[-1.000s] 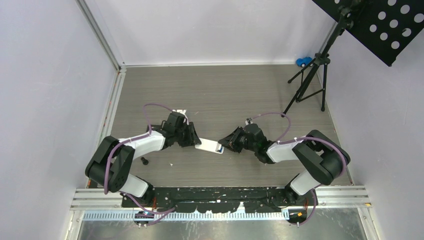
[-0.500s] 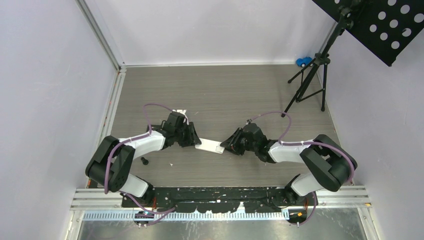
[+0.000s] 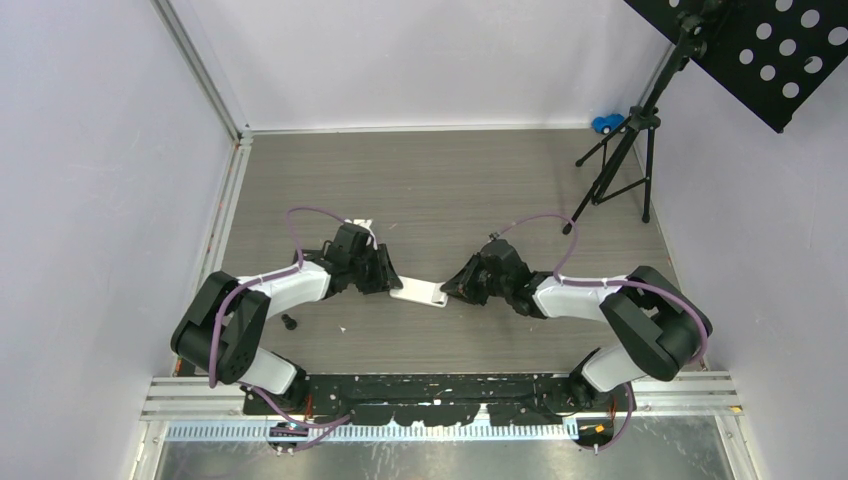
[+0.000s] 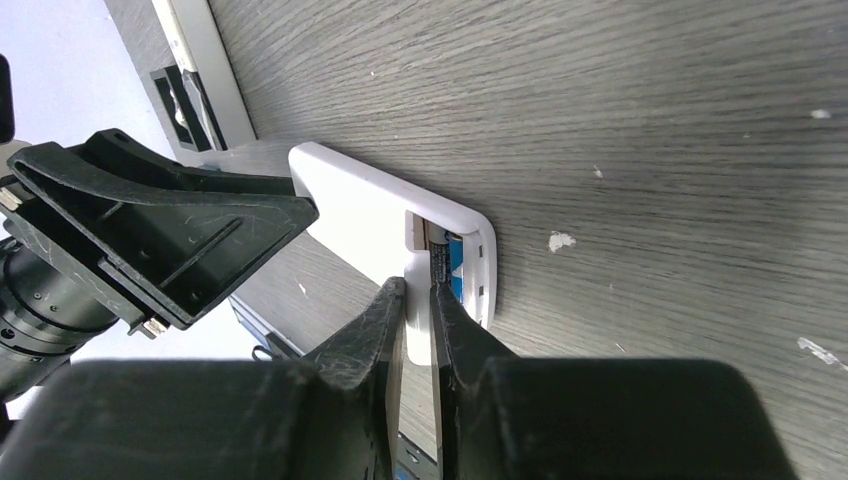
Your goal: Load the batteries into the remote control
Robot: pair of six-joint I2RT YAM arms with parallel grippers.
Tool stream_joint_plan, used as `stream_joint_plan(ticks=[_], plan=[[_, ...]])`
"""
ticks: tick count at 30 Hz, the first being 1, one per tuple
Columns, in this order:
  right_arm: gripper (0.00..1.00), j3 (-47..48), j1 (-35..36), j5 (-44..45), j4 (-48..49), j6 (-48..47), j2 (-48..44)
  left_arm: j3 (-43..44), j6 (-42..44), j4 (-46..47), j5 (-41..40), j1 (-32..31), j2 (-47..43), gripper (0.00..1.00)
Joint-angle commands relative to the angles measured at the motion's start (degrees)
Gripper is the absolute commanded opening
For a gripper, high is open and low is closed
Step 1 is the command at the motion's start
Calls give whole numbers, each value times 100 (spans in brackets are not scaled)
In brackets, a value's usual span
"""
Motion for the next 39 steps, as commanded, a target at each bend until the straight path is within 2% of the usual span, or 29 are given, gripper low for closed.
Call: stream_joint_plan(ticks=[1,3,10,18,22,26,33,39], plan=[[17,220,36,98,-241,-238,80,52,23,23,86,-5,98,37],[19,258,36,117,-372,-289,60,62,23,14,81,-5,85,37],[33,334,36,265,-749,-434,-126,52,23,-10,54,-5,98,37],[35,349,36,298,-865,-504,-138,49,40,-48,23,-5,86,38],[31,321,36,273,-816,-471,-53,54,40,-53,20,-5,87,38],[22,365,44,248,-835,-451,1,46,41,-65,50,-5,106,38],[16,511,58,171,-1069,-360,151,4,32,-34,101,-5,146,36],[14,830,62,135,-1848,-326,348,-15,49,-18,181,-5,195,36]])
